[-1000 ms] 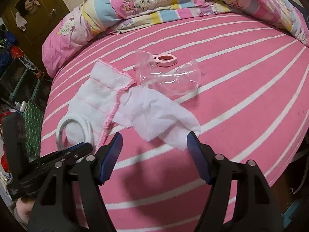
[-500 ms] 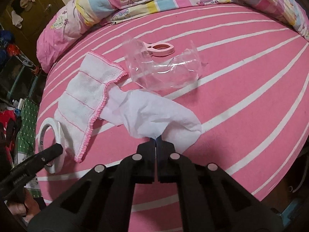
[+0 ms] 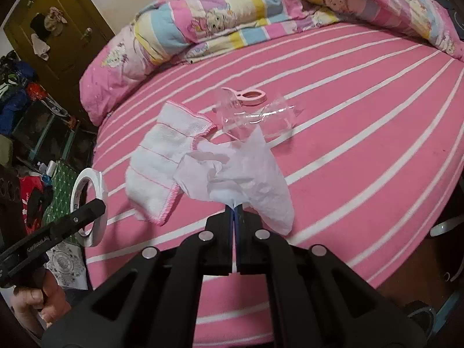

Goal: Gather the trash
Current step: 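Grasp the white tissue with the right tool while the left tool grasps the white tape roll, then carry the tissue and tape roll in both tools over the black bin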

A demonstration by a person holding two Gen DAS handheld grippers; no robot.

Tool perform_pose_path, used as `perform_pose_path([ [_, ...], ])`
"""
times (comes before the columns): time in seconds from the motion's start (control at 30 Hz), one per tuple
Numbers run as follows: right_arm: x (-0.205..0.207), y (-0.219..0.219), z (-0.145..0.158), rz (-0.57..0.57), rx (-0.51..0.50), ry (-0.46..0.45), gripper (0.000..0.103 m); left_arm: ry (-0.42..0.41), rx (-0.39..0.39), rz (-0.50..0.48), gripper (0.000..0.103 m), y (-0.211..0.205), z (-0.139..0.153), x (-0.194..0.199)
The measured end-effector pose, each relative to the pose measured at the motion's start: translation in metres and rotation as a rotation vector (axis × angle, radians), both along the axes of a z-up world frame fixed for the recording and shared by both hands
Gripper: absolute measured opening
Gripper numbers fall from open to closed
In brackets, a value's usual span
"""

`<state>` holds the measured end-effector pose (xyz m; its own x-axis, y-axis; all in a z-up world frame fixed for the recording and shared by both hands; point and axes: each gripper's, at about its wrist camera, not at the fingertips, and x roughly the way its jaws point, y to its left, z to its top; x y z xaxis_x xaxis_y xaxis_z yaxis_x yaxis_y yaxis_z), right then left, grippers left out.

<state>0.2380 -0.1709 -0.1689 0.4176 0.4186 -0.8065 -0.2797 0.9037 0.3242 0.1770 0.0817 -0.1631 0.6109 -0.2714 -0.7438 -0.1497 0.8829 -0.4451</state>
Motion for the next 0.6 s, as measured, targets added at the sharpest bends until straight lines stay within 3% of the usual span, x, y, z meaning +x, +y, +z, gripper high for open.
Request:
perform_pose_path([
  [0.33, -0.050, -0.042, 0.045, -0.044, 0.047, -0.060, 0.001, -0.070, -0.009, -0.062, 0.015, -0.039, 0.046, -0.029],
  [0.6, -0.092, -0.086, 0.073, -0.110, 0.064, -0.103, 0.001, -0.115, -0.012, -0.173, 0.015, -0.097, 0.072, -0.052],
])
